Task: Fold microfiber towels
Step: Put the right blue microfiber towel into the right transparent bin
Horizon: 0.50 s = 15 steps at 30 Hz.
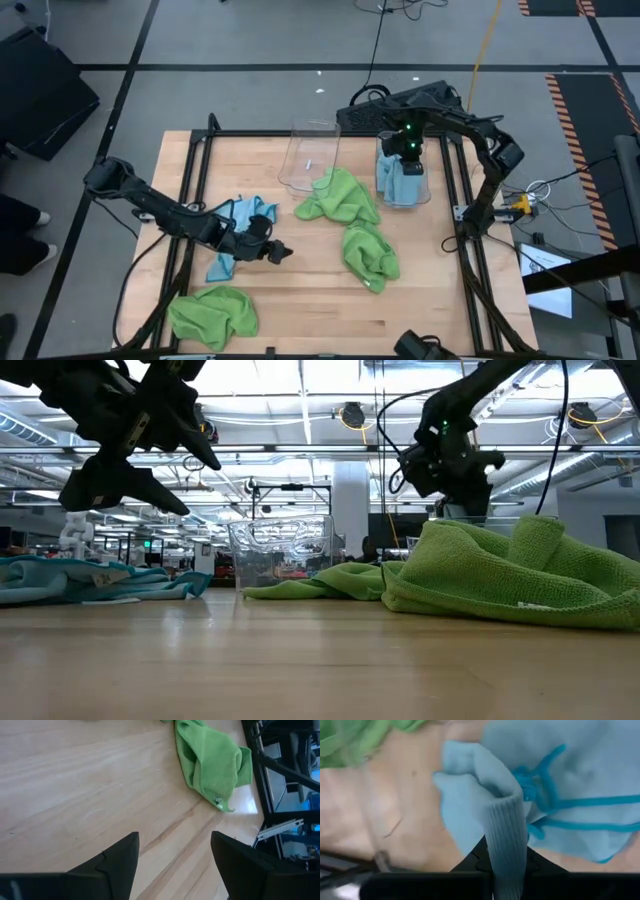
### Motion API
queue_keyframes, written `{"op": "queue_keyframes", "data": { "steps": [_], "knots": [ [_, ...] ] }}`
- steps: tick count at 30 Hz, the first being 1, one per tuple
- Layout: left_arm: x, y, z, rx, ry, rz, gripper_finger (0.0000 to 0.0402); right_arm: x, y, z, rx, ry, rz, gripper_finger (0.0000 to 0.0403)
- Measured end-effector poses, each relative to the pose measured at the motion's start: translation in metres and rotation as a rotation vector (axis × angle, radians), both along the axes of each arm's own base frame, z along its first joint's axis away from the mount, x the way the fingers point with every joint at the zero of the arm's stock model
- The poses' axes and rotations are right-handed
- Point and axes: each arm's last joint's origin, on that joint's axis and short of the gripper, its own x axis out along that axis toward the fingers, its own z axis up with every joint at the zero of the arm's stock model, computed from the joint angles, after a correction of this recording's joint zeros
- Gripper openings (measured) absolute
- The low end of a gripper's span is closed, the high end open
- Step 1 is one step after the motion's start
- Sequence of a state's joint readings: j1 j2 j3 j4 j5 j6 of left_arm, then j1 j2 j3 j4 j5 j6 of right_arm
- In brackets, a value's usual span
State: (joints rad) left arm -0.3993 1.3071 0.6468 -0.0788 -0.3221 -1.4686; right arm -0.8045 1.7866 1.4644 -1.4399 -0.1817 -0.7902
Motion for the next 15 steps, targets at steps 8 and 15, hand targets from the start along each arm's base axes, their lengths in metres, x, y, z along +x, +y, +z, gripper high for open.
{"op": "queue_keyframes", "data": {
  "steps": [8, 15],
  "knots": [
    [0.002, 0.006, 0.0, -0.003, -0.003, 0.034, 0.0248, 0.009, -0.018, -0.011, -0.28, -0.009, -0.004, 0.0073],
    [0.004, 0.01, 0.0, -0.003, -0.003, 0.052, 0.0248, 0.013, -0.021, -0.011, -0.31, -0.042, -0.029, 0.0147]
  ]
}}
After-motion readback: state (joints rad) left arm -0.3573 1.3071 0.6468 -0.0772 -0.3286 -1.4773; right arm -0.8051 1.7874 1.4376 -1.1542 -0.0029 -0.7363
